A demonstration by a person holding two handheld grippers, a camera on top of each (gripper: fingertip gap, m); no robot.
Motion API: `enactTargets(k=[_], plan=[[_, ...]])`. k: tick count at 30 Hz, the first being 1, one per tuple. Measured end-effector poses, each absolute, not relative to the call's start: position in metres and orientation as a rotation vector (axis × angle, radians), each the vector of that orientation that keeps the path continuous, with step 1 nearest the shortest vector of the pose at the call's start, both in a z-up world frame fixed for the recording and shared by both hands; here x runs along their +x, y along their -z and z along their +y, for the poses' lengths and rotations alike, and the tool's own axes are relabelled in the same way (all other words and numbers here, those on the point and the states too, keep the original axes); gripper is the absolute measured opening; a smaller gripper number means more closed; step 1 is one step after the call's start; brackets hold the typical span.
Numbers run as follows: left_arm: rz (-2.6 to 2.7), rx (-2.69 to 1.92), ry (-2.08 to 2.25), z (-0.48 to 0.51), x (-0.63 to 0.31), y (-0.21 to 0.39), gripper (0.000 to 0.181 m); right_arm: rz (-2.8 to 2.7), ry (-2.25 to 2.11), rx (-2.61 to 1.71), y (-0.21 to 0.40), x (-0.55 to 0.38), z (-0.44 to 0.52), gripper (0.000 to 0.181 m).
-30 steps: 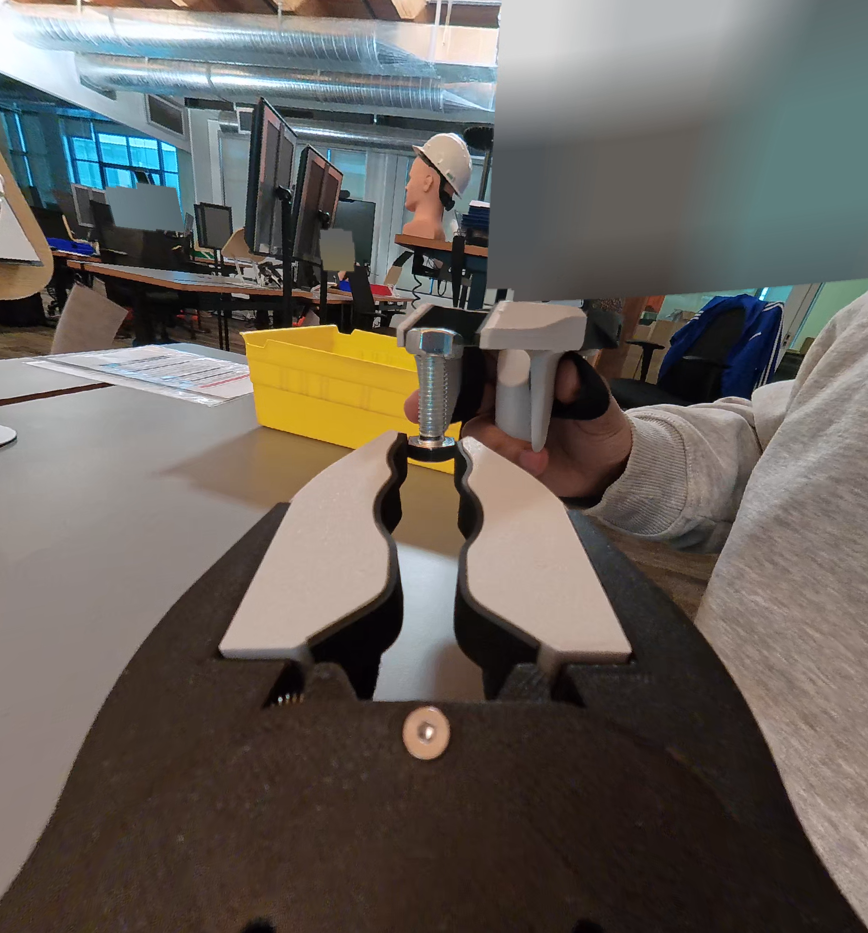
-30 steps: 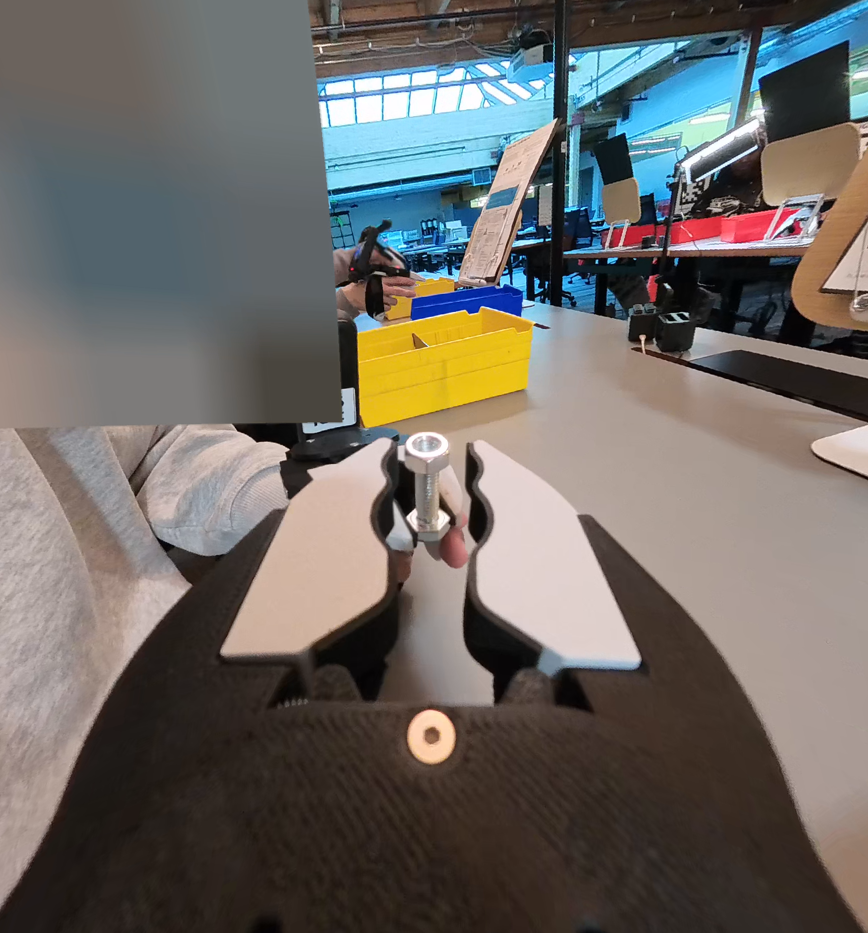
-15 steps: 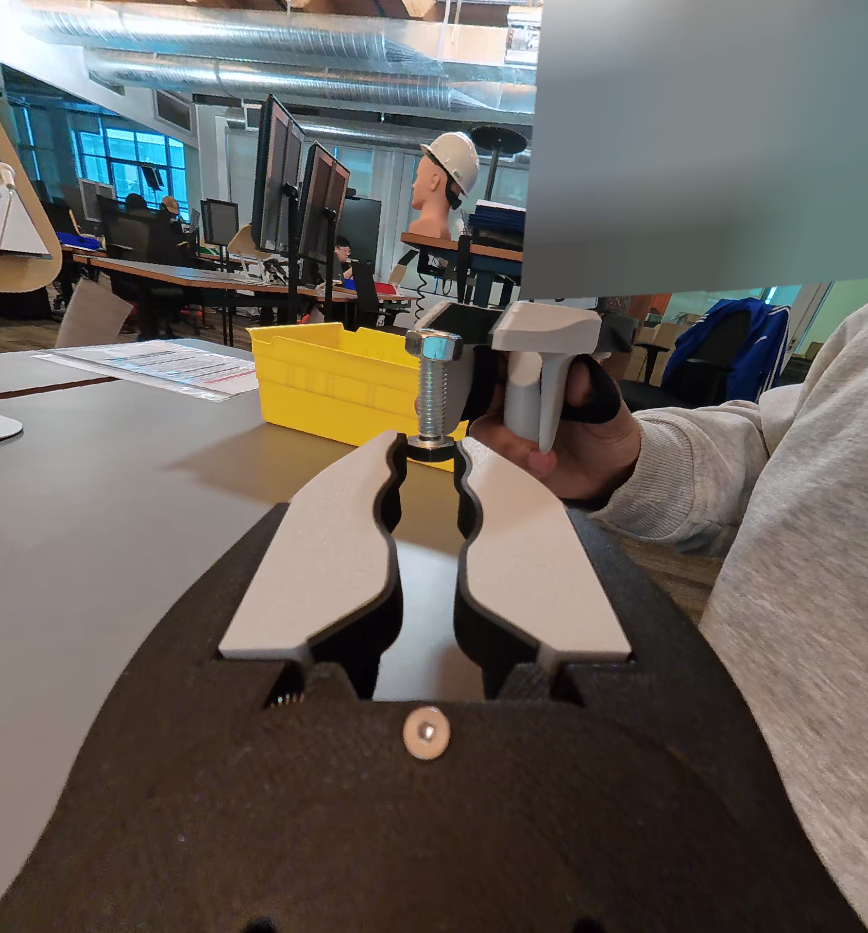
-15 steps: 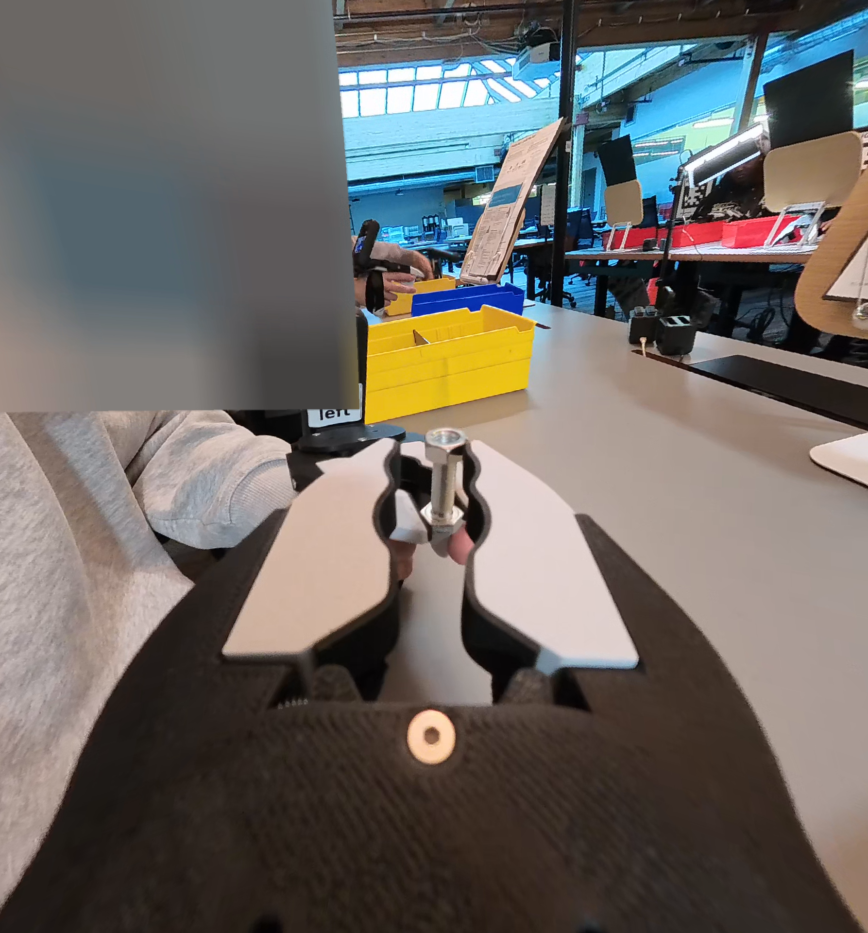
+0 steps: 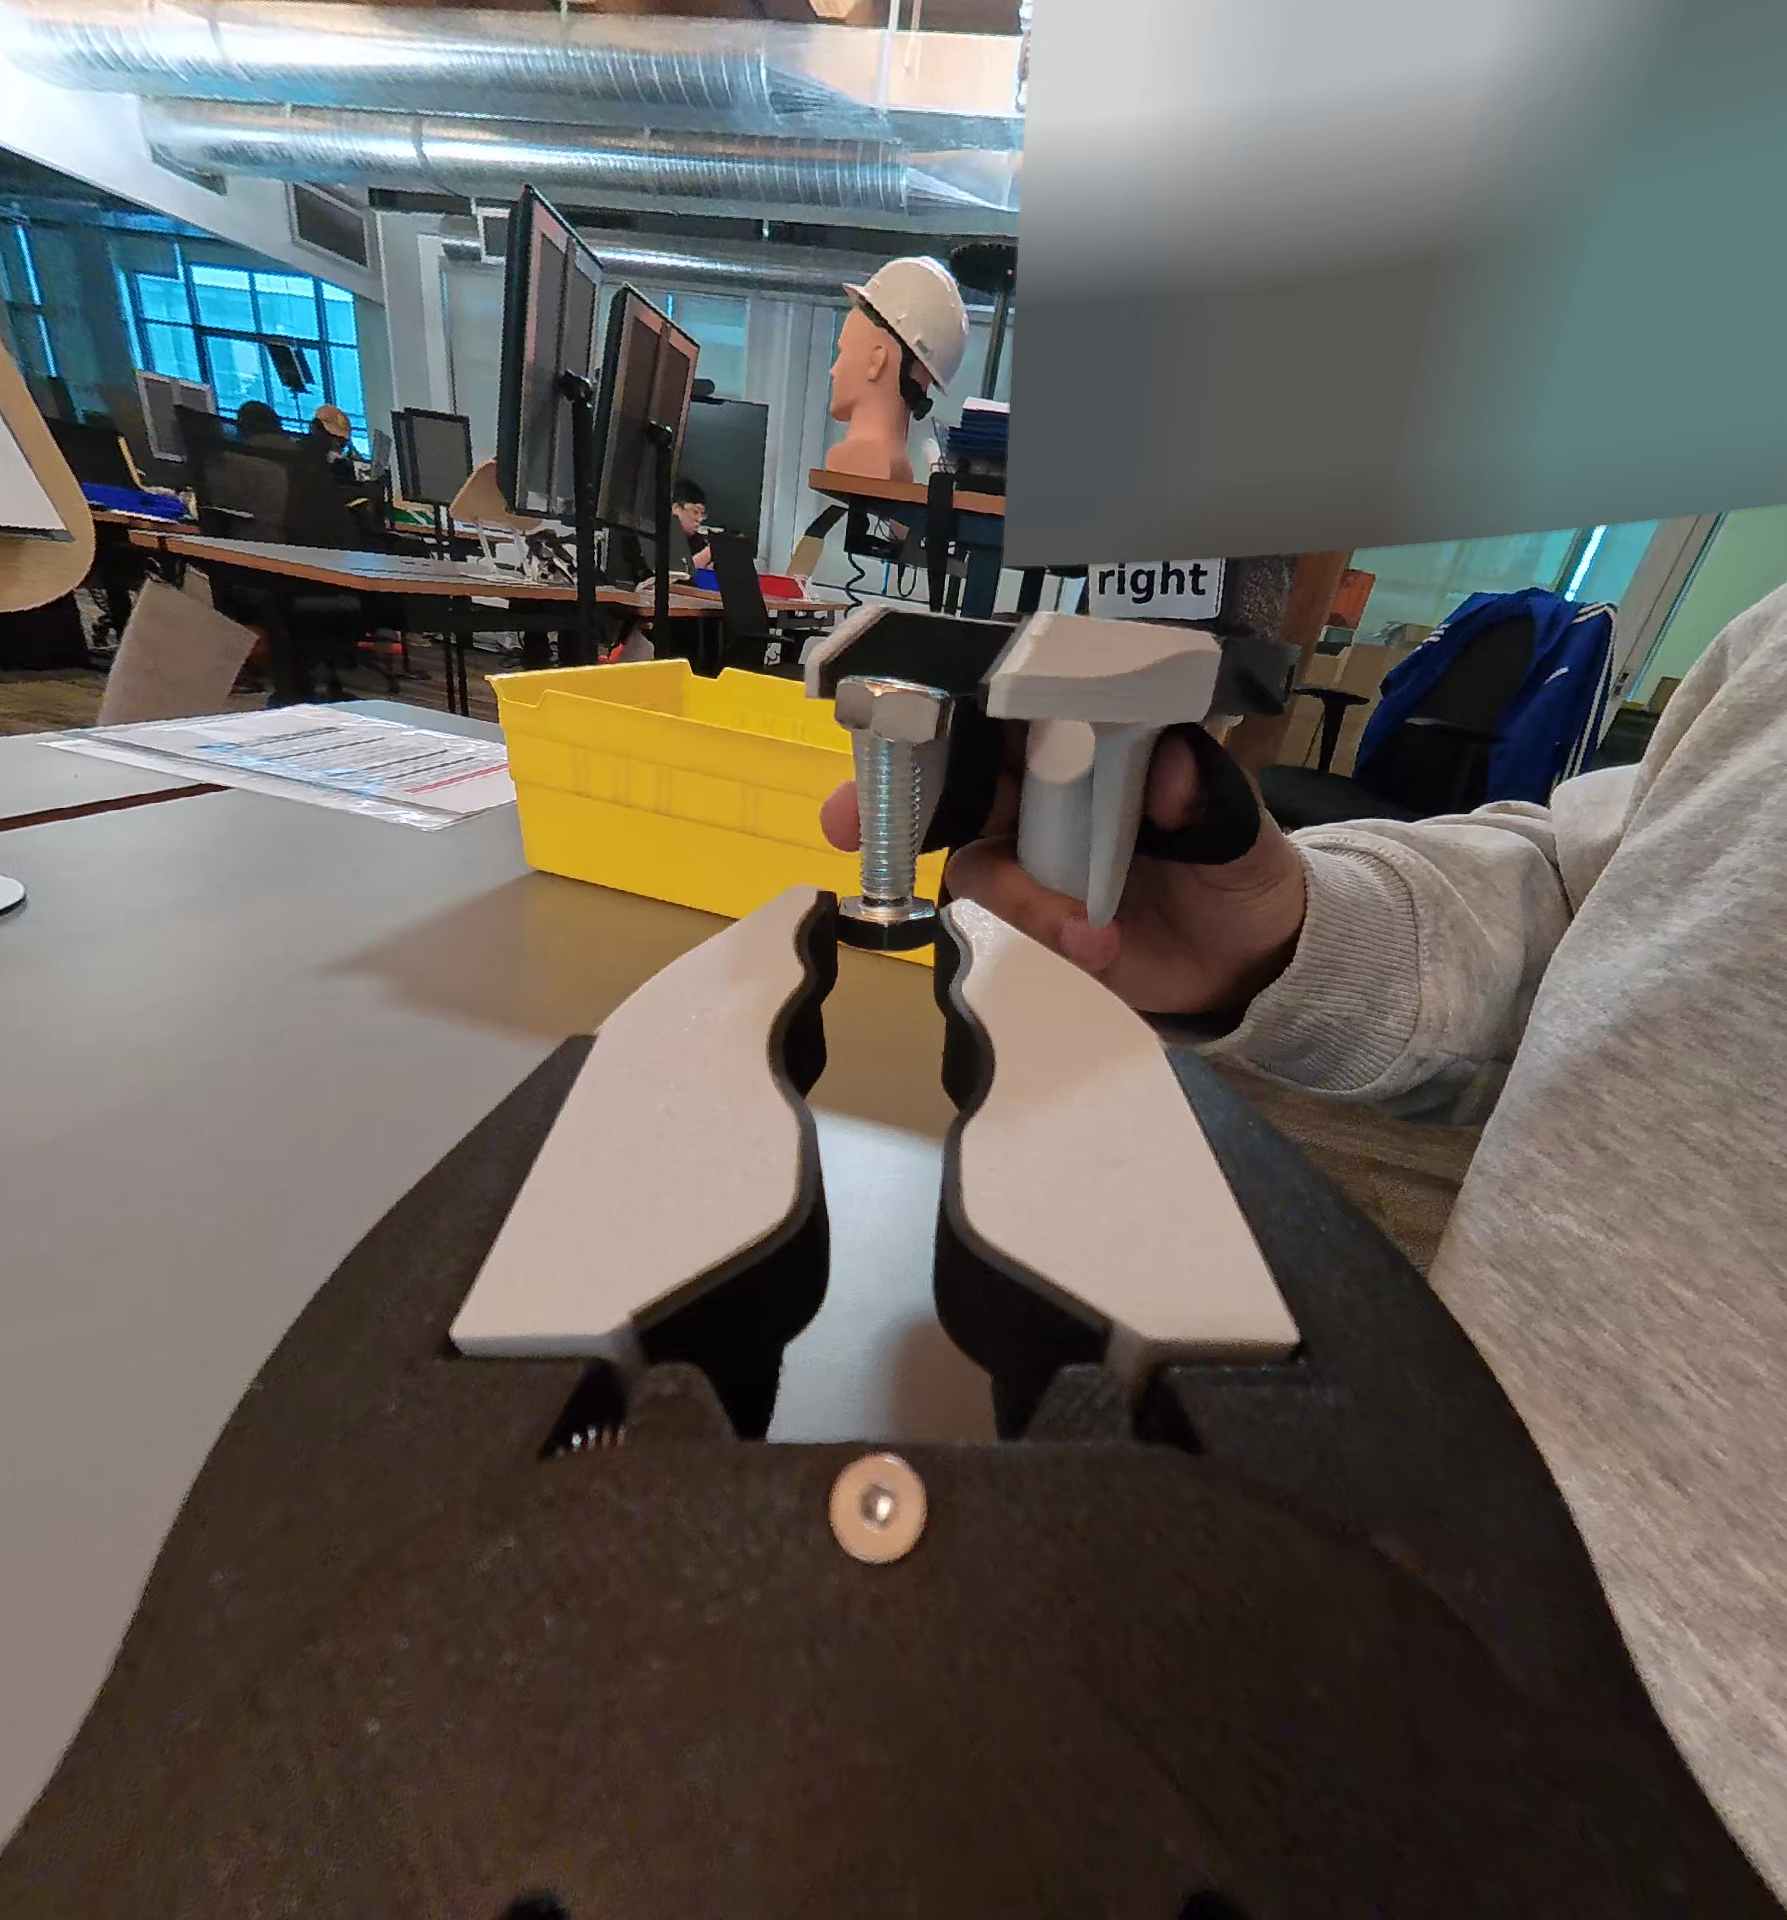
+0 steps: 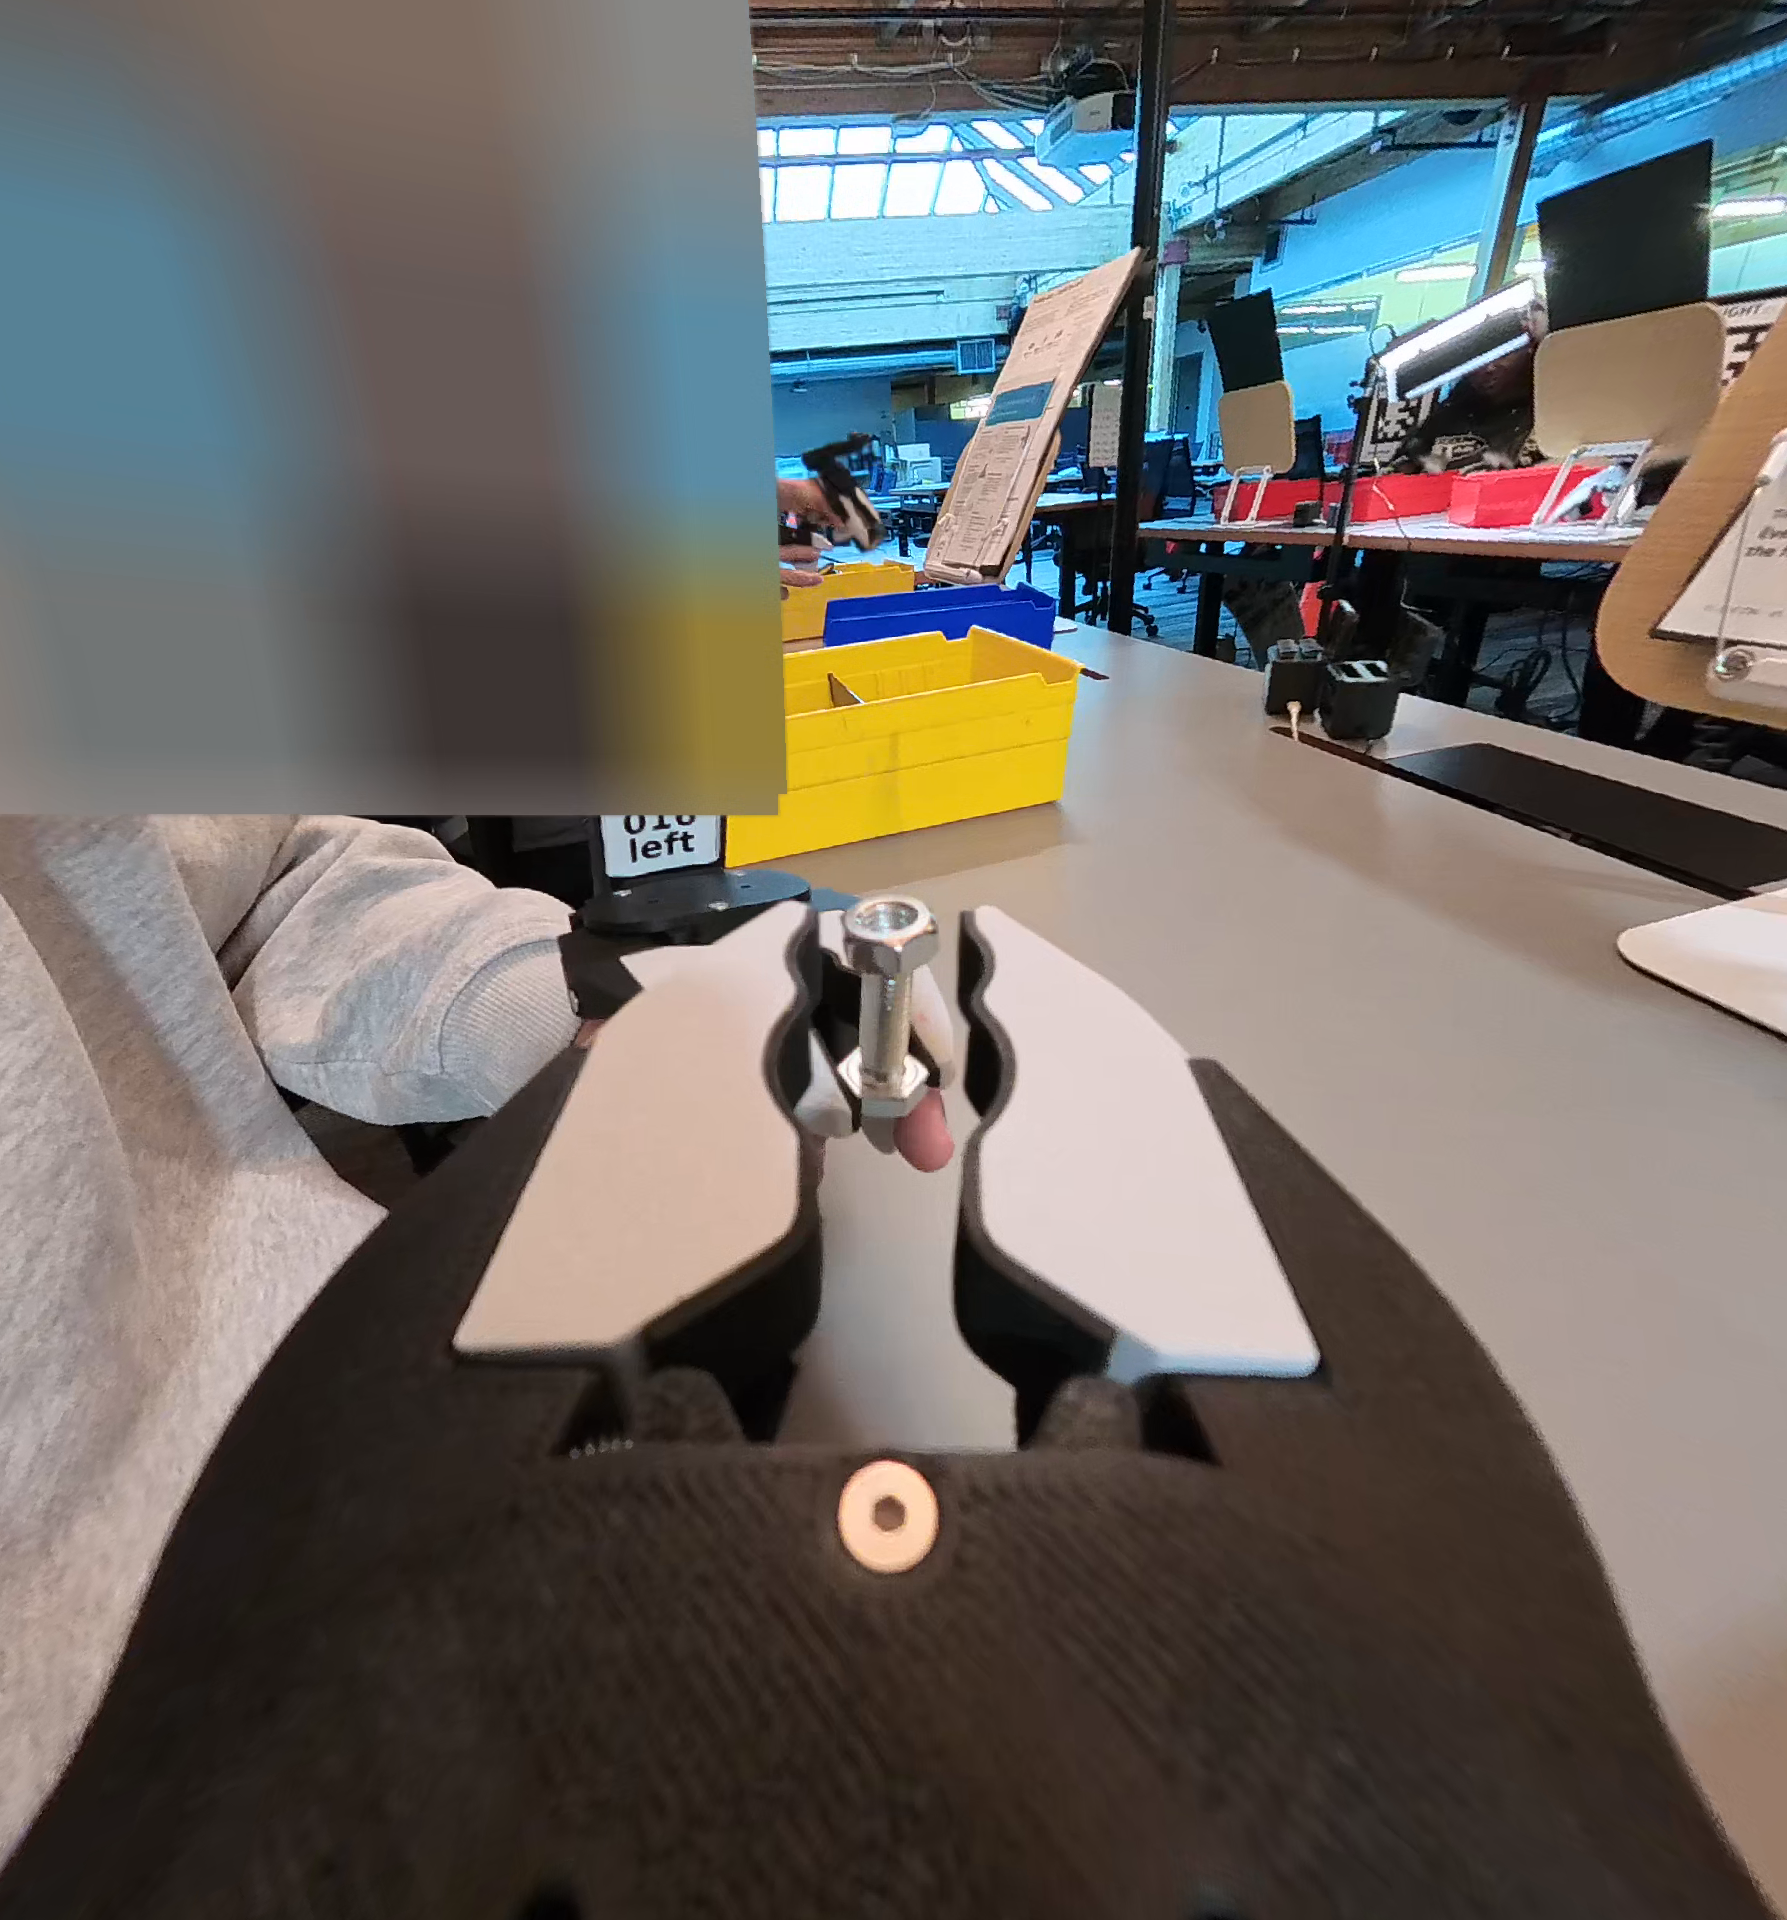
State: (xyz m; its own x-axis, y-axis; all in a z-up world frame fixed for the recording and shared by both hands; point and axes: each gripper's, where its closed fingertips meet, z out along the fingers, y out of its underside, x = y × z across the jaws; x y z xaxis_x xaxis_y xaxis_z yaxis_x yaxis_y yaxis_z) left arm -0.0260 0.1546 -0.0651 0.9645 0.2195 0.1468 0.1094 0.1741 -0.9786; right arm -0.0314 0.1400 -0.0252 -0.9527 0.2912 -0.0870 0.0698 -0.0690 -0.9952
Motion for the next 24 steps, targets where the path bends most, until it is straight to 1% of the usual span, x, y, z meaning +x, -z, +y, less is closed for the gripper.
enactTargets(k=[6,13,24], plan=[[-0.266,-1.404,-0.077,0.1558,-0.0236,0.0653,0.019,-2.039,-2.113,-0.350,0.0269,-0.0291,0.1375,0.026],[-0.249,-1.407,-0.087,0.1566,-0.0215,0.0647,0.019,-2.053,-2.078,-0.326,0.0284,-0.0274,0.1358,0.019],[-0.251,-1.408,-0.093,0.1563,-0.0222,0.0651,0.019,-2.094,-2.098,-0.431,0.0285,-0.0289,0.1361,0.018]])
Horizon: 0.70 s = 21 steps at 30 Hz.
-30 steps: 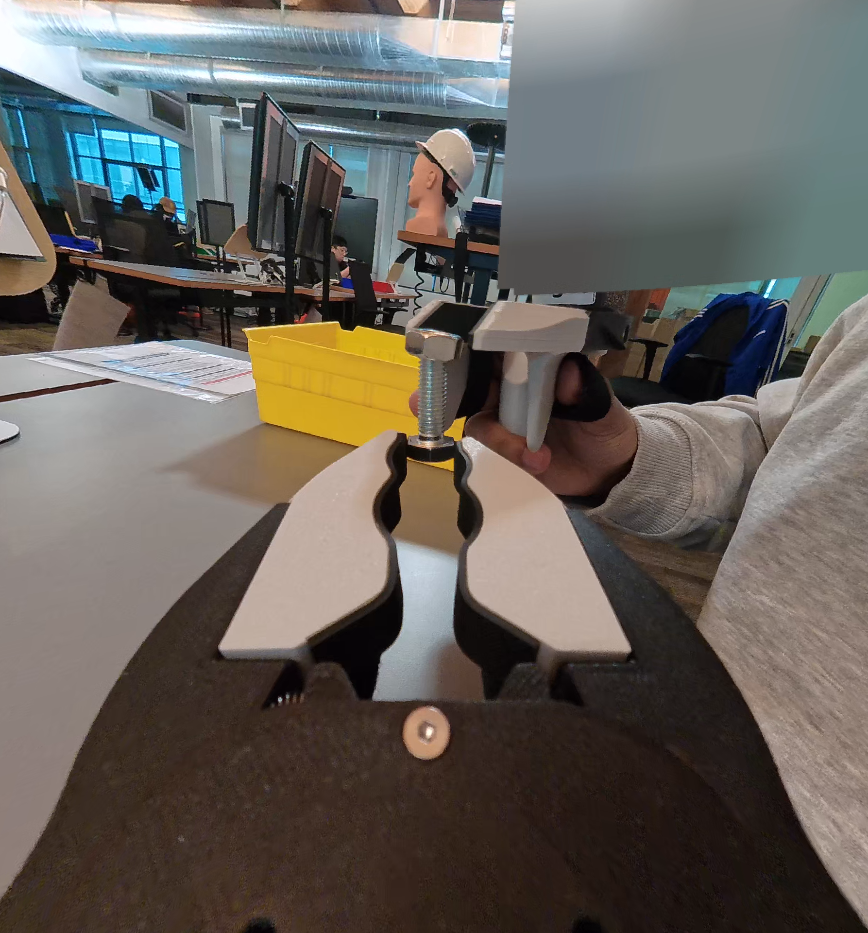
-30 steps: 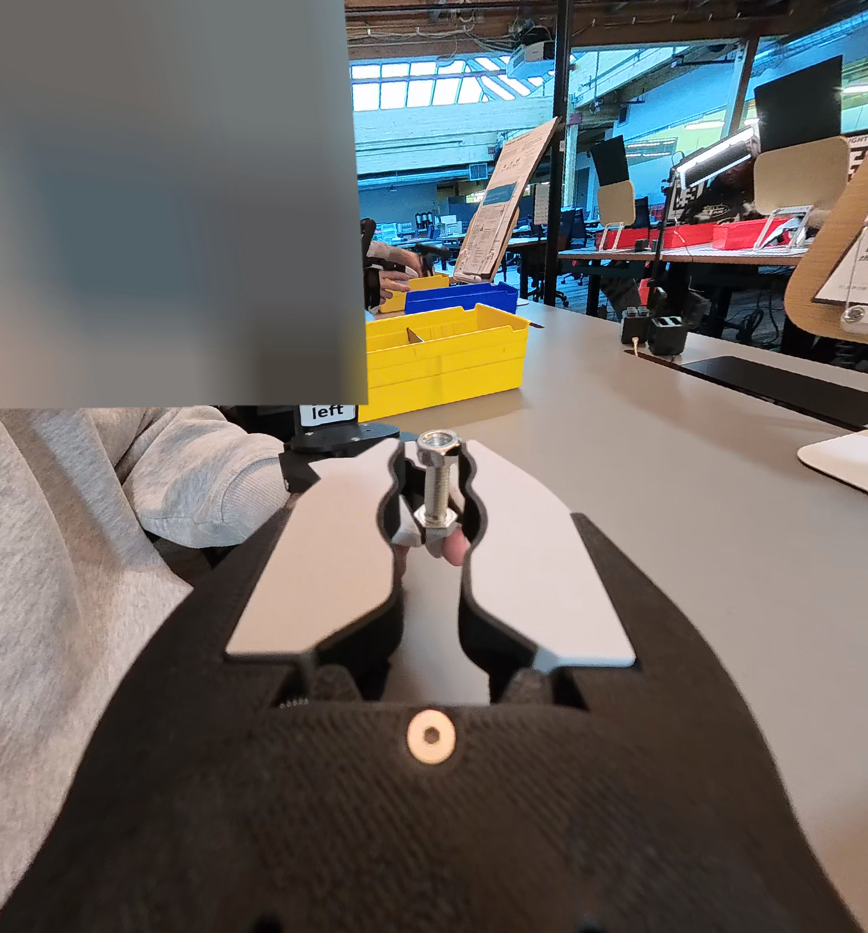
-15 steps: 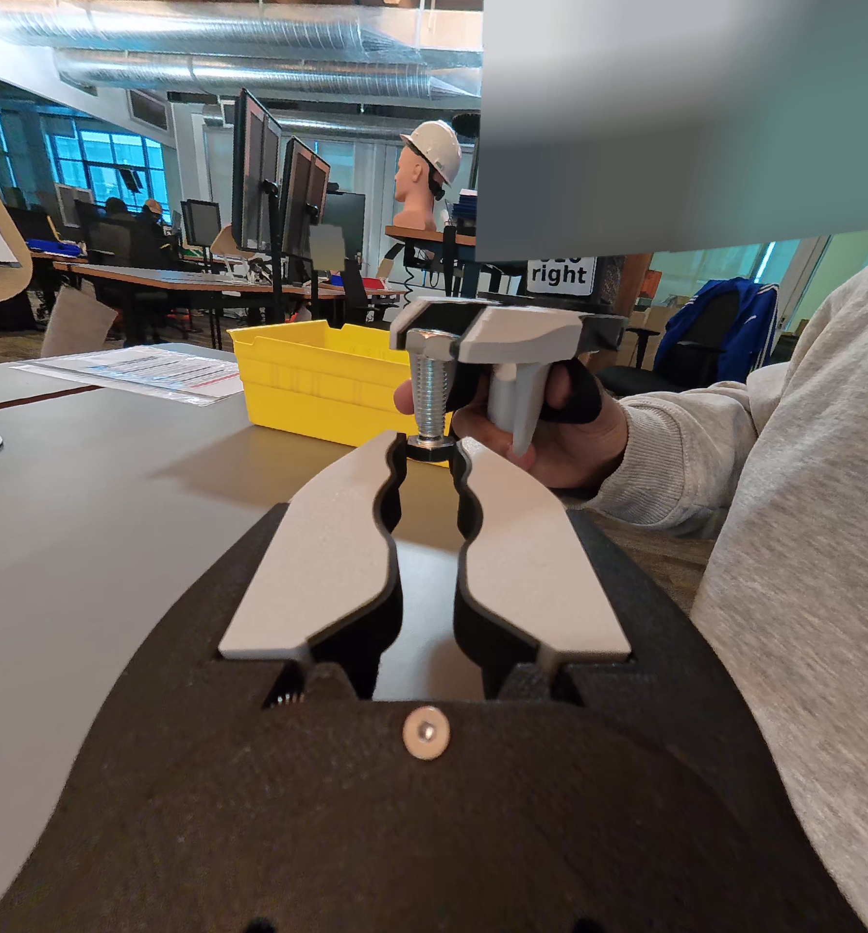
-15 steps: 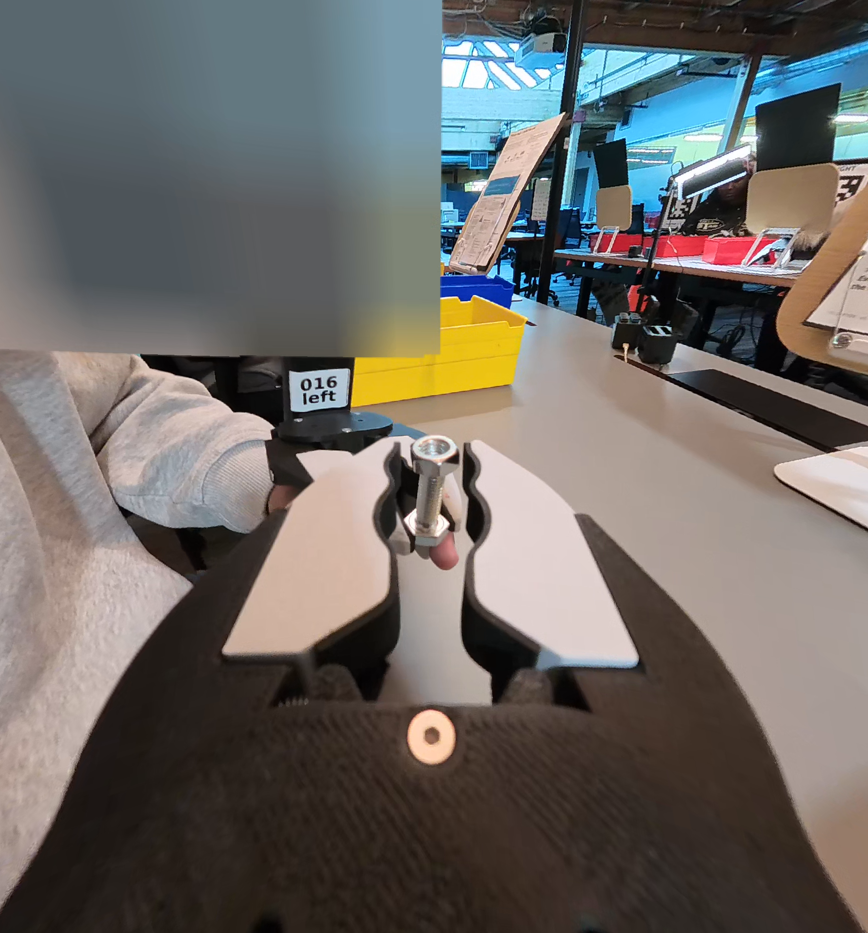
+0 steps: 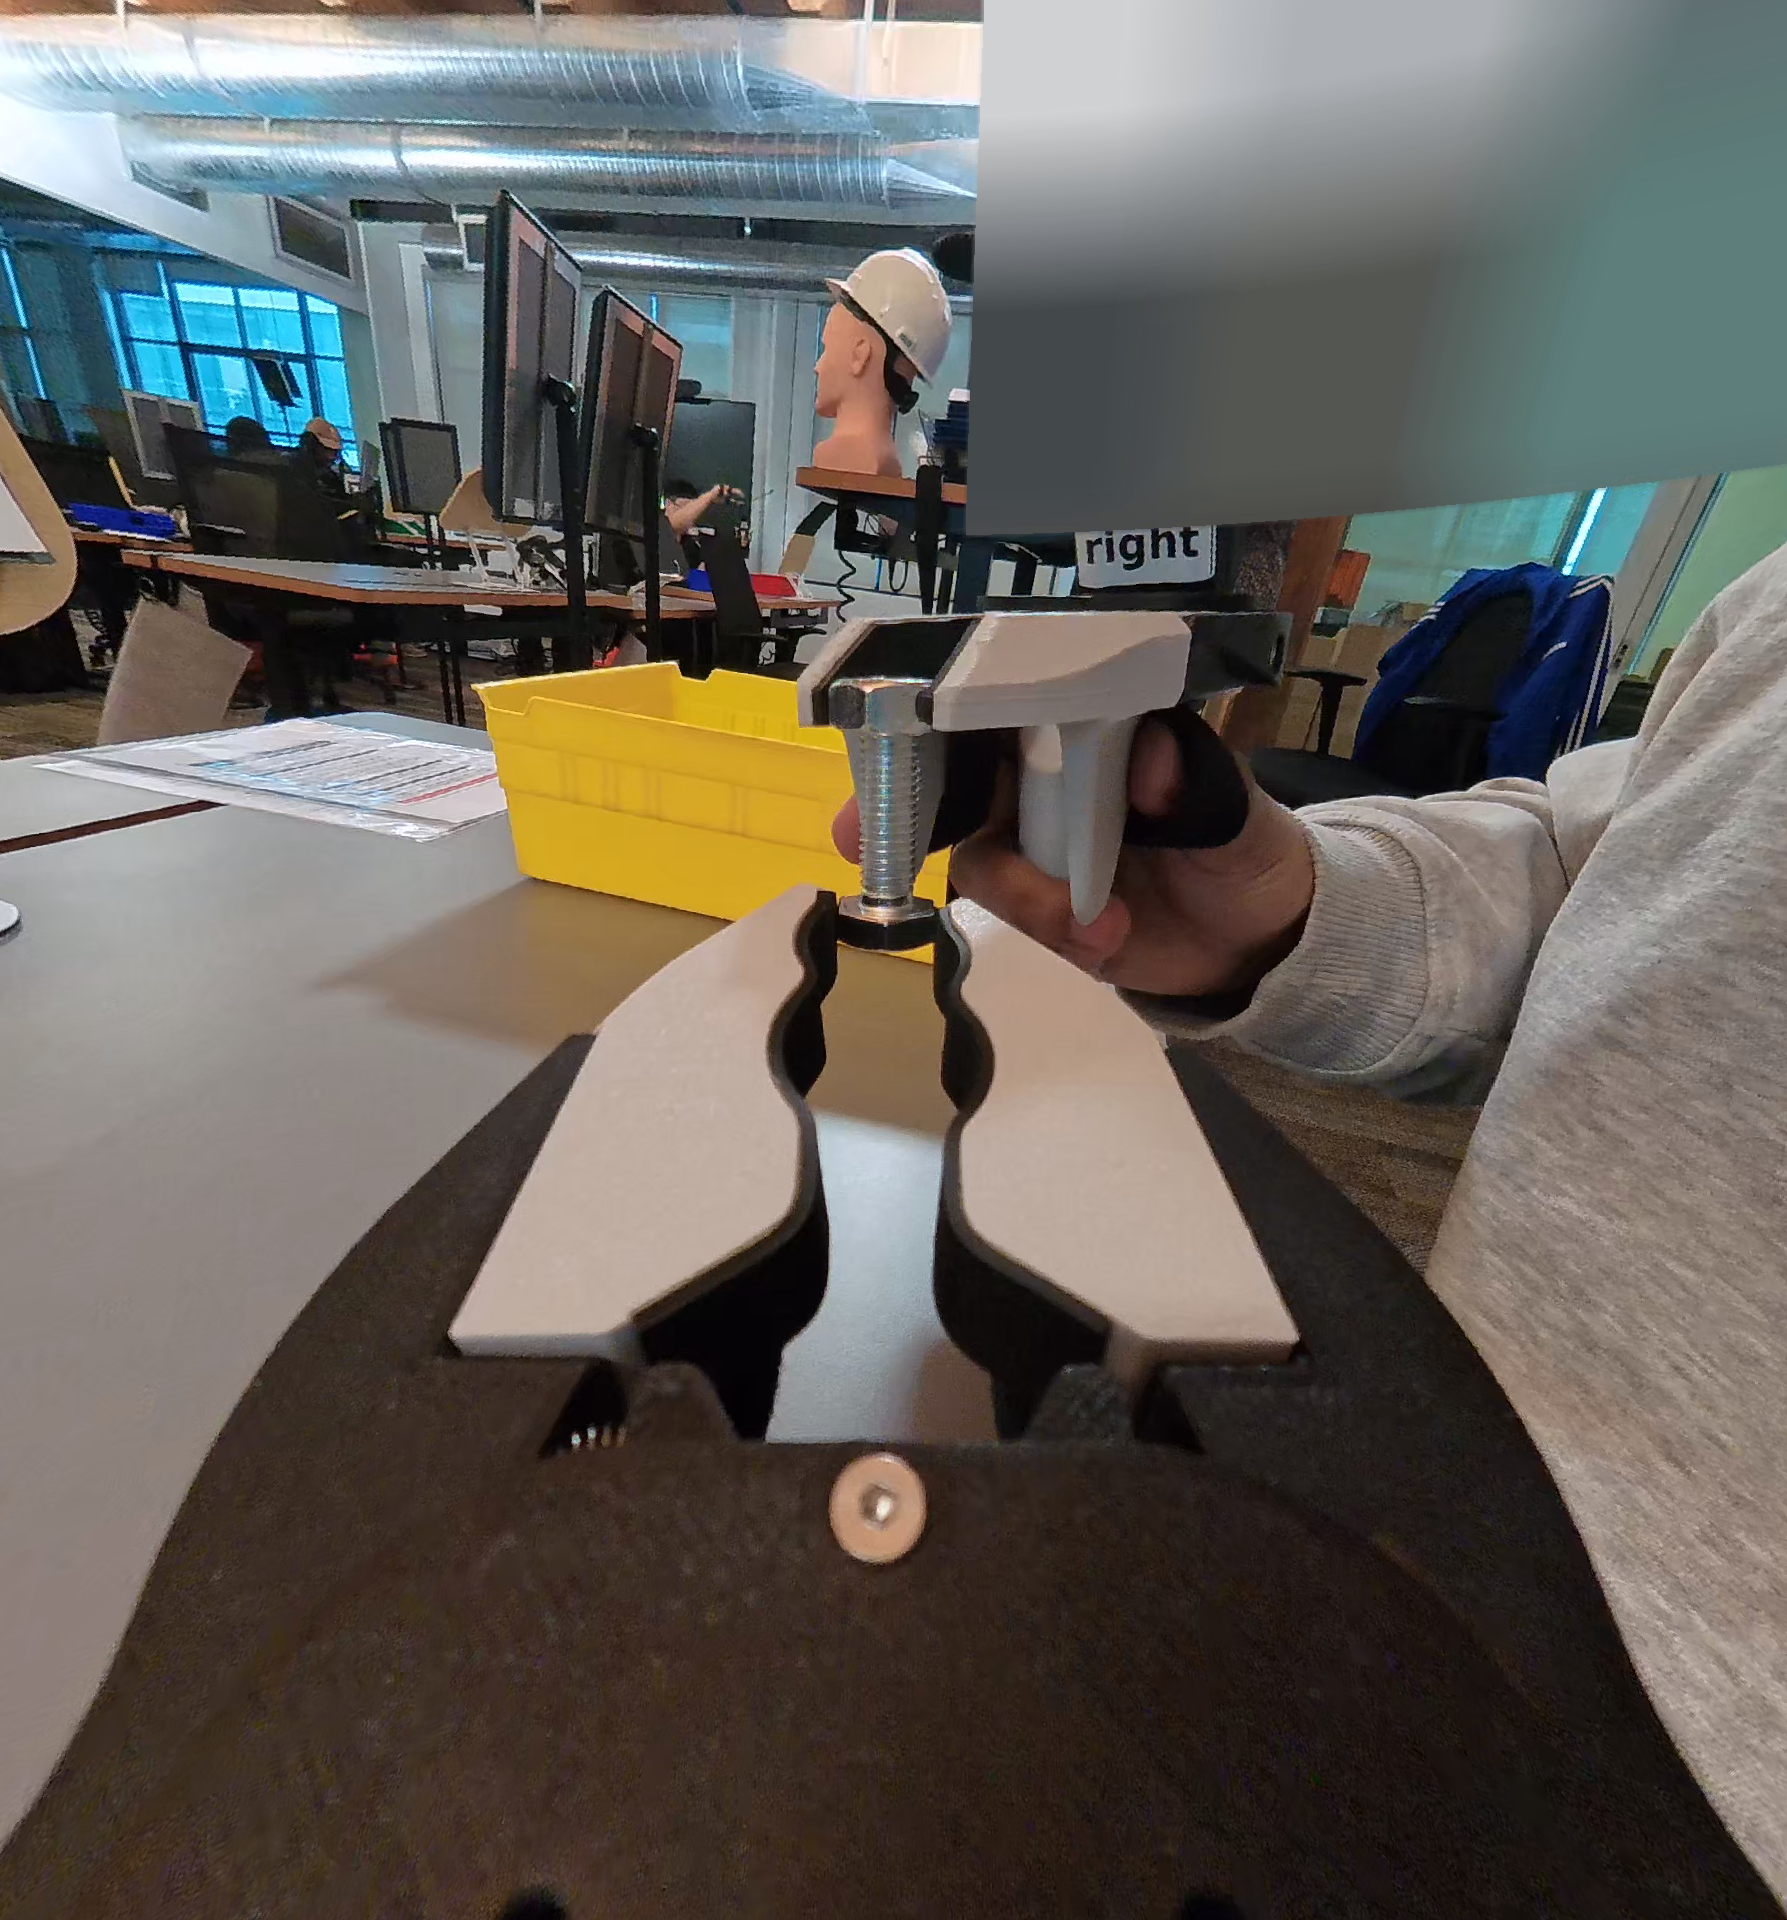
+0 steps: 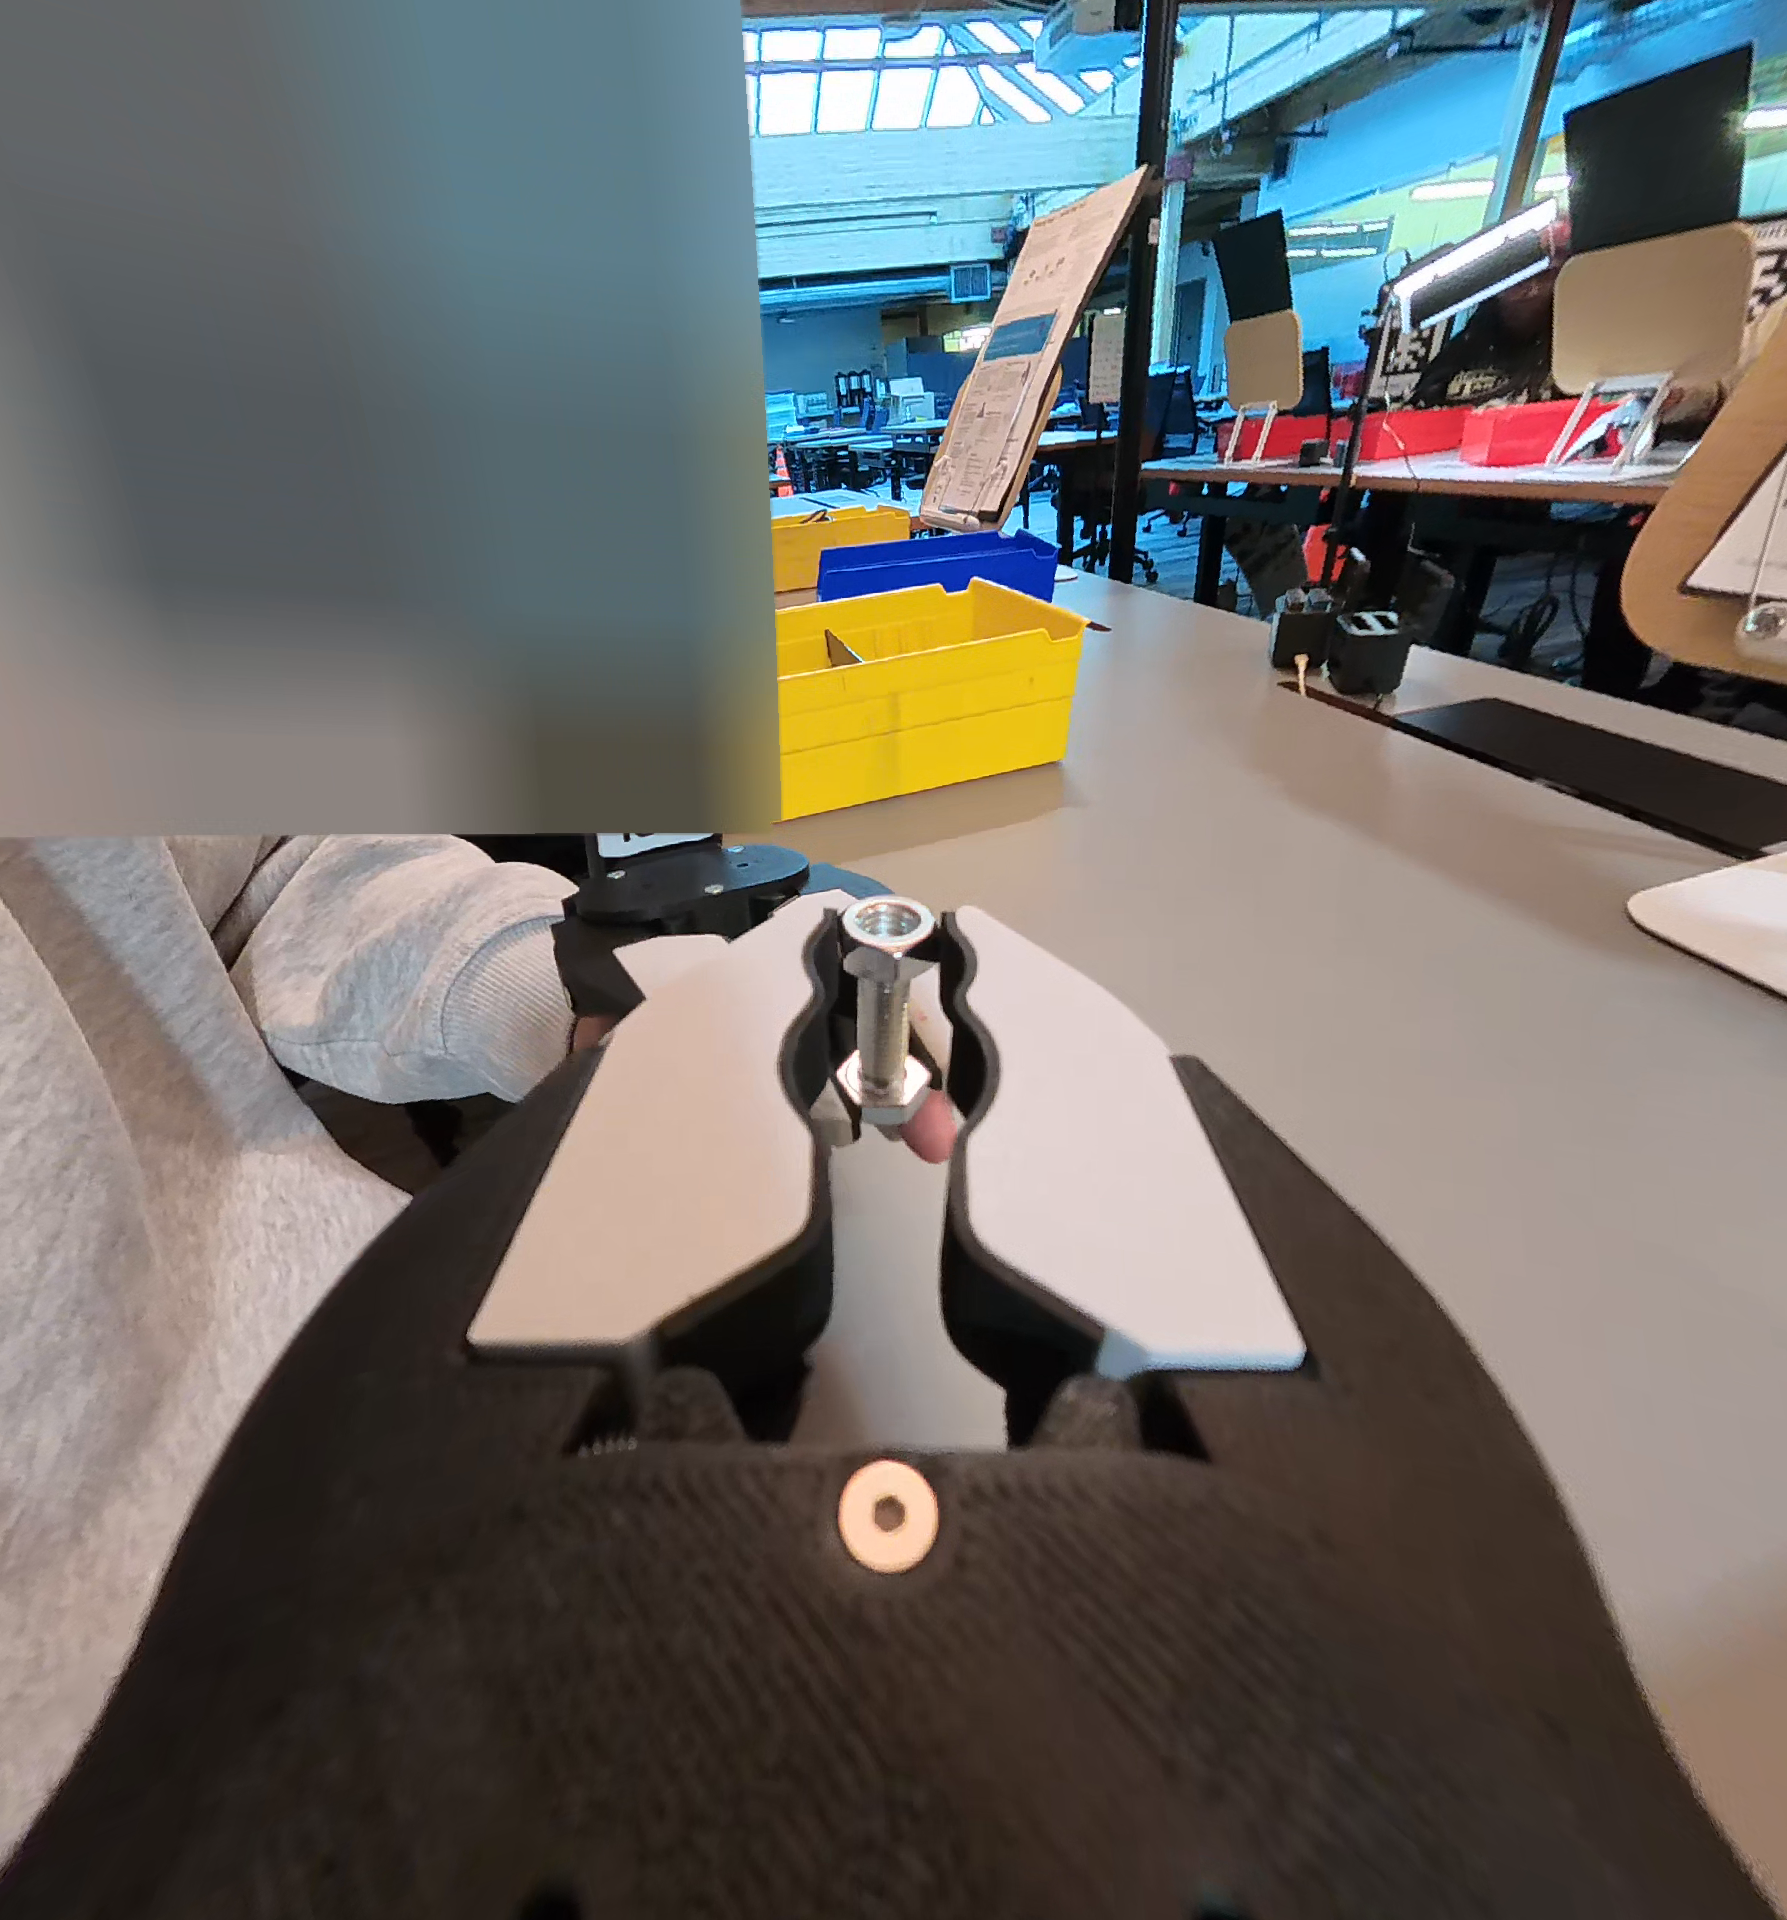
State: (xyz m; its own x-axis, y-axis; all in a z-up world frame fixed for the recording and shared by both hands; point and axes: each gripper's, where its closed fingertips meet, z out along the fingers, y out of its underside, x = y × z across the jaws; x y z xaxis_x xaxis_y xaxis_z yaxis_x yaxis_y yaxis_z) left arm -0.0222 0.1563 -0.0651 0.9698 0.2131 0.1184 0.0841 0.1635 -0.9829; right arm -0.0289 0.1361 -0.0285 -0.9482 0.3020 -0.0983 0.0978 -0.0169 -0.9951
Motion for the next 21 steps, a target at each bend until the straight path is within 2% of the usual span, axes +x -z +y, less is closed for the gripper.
enactTargets(k=[21], plan=[[-0.271,-1.390,-0.069,0.1554,-0.0228,0.0641,0.019,-2.052,-2.130,-0.423,0.0265,-0.0291,0.1369,0.018]])
